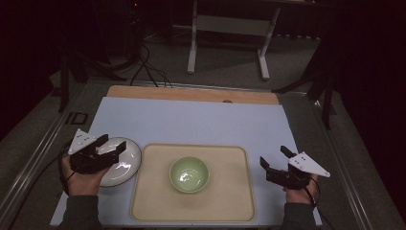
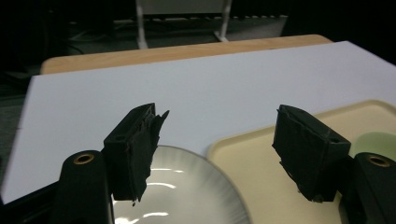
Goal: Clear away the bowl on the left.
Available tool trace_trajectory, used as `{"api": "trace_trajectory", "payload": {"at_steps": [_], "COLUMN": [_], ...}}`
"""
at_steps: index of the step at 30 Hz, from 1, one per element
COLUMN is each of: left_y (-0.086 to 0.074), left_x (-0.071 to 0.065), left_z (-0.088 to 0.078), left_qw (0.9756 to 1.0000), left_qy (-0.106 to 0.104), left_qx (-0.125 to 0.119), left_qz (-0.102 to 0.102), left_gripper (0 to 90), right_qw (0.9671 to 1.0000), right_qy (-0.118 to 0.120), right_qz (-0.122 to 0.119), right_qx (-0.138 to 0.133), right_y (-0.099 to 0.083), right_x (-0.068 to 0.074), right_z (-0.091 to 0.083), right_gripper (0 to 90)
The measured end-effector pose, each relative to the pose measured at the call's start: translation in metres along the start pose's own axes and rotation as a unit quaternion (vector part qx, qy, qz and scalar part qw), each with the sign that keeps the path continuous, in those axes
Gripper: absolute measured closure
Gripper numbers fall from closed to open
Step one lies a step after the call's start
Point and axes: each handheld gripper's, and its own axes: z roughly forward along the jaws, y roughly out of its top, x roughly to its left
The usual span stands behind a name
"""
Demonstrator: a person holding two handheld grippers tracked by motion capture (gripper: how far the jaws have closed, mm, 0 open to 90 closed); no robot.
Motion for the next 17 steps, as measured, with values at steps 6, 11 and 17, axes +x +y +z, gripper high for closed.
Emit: {"api": "trace_trajectory", "payload": {"at_steps": [6,11,17], "left_y": [-0.007,-0.013,-0.017], "left_x": [0.003,0.003,0.009], "left_z": [0.000,0.001,-0.003], "left_qw": [0.9988,0.9968,0.9960], "left_qy": [0.041,0.074,0.088], "left_qx": [-0.004,-0.005,-0.013], "left_qz": [0.027,0.029,0.006], "left_gripper": [28.0,24.7,19.5], "right_qw": [1.0000,0.9999,0.9996], "right_qy": [0.004,0.006,0.002], "right_qz": [0.005,0.011,0.018], "right_qx": [0.005,0.009,0.021], "right_y": [-0.001,-0.003,-0.008], "right_x": [-0.002,-0.002,-0.005], "right_z": [0.001,0.002,0.005], "right_gripper": [14.0,13.6,12.2]}}
